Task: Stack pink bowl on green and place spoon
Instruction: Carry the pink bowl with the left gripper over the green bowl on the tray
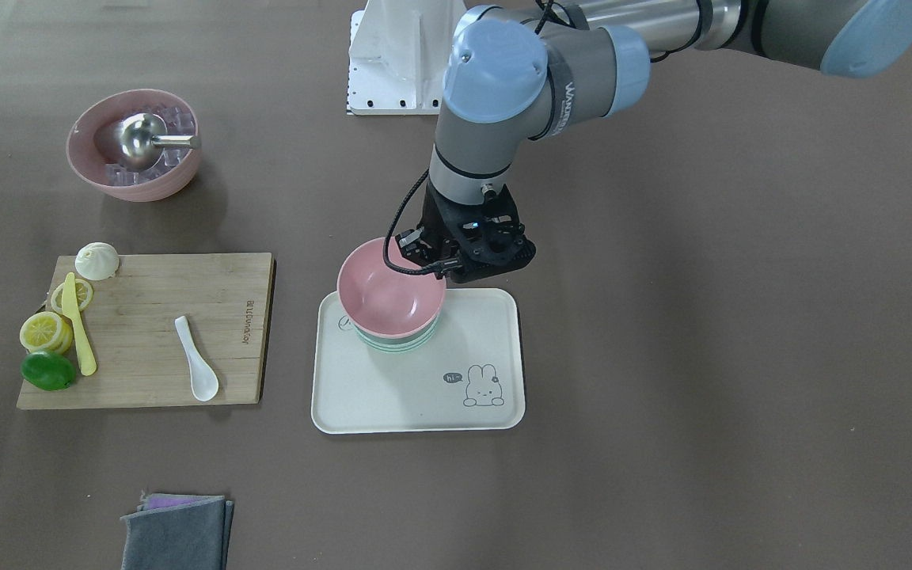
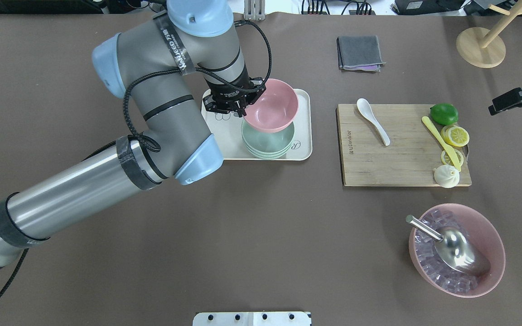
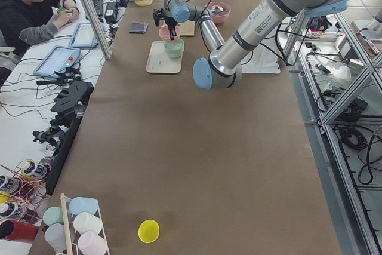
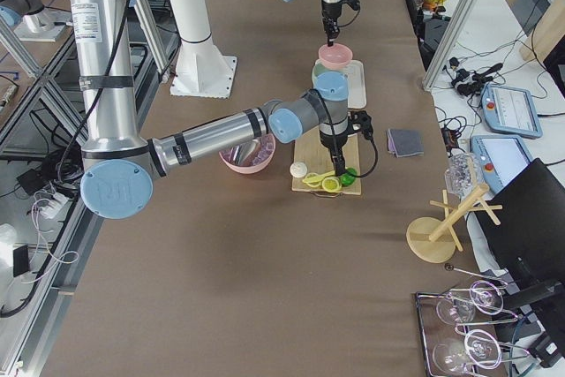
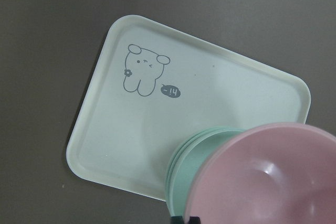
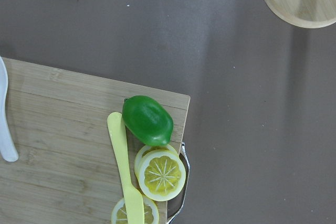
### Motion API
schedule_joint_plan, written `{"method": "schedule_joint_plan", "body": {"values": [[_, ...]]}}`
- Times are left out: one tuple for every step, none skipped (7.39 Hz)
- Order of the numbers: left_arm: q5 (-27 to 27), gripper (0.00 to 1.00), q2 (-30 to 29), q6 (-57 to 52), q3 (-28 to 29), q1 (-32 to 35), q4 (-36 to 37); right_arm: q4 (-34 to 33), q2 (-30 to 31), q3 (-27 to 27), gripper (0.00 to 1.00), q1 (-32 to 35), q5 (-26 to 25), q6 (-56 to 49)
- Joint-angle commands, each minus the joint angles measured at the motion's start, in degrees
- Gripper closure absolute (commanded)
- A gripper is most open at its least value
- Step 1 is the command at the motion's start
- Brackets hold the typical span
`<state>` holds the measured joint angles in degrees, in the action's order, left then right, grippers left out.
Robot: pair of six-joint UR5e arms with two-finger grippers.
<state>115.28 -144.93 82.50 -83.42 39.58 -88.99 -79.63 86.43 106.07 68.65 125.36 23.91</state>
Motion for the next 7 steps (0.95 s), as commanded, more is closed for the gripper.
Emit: {"method": "schedule_joint_plan", "body": {"values": [[-0.8, 1.00, -0.4, -0.1, 2.7, -0.9, -0.4, 0.0, 0.1, 0.0, 0.00, 0.0, 0.0, 0.0], [-0.8, 1.00, -0.4, -0.1, 2.8, -2.0, -0.3, 0.0, 0.0, 0.0, 0.00, -0.1, -0.1, -0.1], [-1.6, 1.00, -0.4, 0.0, 3.0, -2.7, -0.4, 0.0, 0.0, 0.0, 0.00, -0.1, -0.1, -0.1], [-1.6, 1.00, -0.4, 0.0, 3.8, -3.0, -0.4, 0.0, 0.0, 0.0, 0.00, -0.1, -0.1, -0.1], [-1.7, 1.00, -0.4, 0.0, 4.1, -3.0, -0.8, 0.0, 0.0, 0.0, 0.00, 0.0, -0.1, 0.0], [-1.7, 1.00, 0.5, 0.0, 4.1, -3.0, -2.2, 0.0, 0.0, 0.0, 0.00, 0.0, -0.1, 0.0], [-1.6, 1.00, 1.0, -0.1, 4.4, -3.0, -3.2, 0.0, 0.0, 0.0, 0.00, 0.0, -0.1, -0.1]]}}
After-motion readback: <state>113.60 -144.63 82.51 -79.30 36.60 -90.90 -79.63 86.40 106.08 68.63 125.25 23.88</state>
